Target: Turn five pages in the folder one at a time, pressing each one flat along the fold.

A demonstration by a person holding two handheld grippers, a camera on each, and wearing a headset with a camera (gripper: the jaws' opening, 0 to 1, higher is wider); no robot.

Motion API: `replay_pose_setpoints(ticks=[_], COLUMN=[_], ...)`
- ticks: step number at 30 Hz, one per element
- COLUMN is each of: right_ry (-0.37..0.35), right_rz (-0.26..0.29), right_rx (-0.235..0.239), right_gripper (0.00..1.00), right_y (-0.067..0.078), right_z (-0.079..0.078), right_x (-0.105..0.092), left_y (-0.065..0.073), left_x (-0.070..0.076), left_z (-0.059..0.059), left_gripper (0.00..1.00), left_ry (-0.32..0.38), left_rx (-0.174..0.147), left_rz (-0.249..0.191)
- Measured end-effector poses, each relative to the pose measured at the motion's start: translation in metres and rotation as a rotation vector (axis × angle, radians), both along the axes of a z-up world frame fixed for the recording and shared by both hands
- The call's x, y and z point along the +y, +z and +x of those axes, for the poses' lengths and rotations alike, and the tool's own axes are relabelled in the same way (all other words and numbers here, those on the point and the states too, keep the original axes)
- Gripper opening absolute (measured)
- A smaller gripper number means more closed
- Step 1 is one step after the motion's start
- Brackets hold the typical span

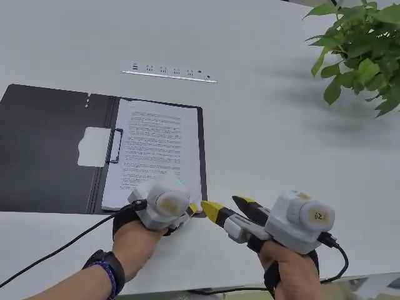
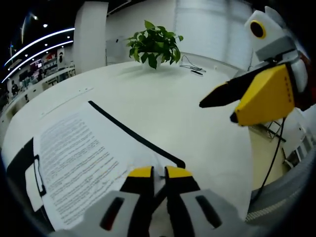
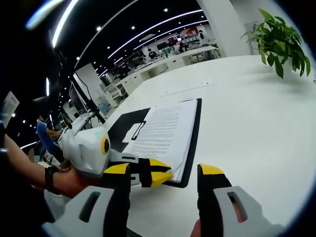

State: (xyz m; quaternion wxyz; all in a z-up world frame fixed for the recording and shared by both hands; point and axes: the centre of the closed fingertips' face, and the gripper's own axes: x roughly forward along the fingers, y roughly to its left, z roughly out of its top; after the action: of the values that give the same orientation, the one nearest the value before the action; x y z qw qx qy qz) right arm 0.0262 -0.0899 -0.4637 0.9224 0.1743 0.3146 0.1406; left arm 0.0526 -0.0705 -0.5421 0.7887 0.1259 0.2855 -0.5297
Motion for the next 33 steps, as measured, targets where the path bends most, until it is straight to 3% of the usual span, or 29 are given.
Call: replay_pose_setpoints(ticks=[2, 7, 11, 18, 23, 33], right_ry=[0.001, 0.010, 0.007, -0.007, -0.016, -0.053], right_rz=[0.002, 0.009, 0.037, 0.147, 0.184, 0.291], right_rx=[0.002, 0.009, 0.012, 0.022, 0.040, 0.074], right_gripper=[0.53, 0.52, 0.50, 0.42, 0.42, 0.37], right_y=[-0.001, -0.006, -0.011, -0.021, -0.030, -0.040], right_z=[0.000, 0.002, 0.010, 0.034, 0.048, 0.063], right_x=[0.000, 0.001, 0.000, 0.009, 0.012, 0.021], left_y=[-0.002, 0.000, 0.009, 0.024, 0.031, 0.042], left_x=[-0.002, -0.001, 0.001, 0.004, 0.007, 0.012], left_z=[-0.003, -0.001, 0.001, 0.002, 0.003, 0.001], left_gripper=[0.01, 0.00, 0.00, 0.00, 0.00, 0.00], left_ry=[-0.006, 0.018, 0.028, 0.026, 0.025, 0.014], left_rx=[0.011, 0.046, 0.051, 0.035, 0.027, 0.010], left_rz=[-0.002, -0.017, -0.046, -0.073, -0.085, -0.096])
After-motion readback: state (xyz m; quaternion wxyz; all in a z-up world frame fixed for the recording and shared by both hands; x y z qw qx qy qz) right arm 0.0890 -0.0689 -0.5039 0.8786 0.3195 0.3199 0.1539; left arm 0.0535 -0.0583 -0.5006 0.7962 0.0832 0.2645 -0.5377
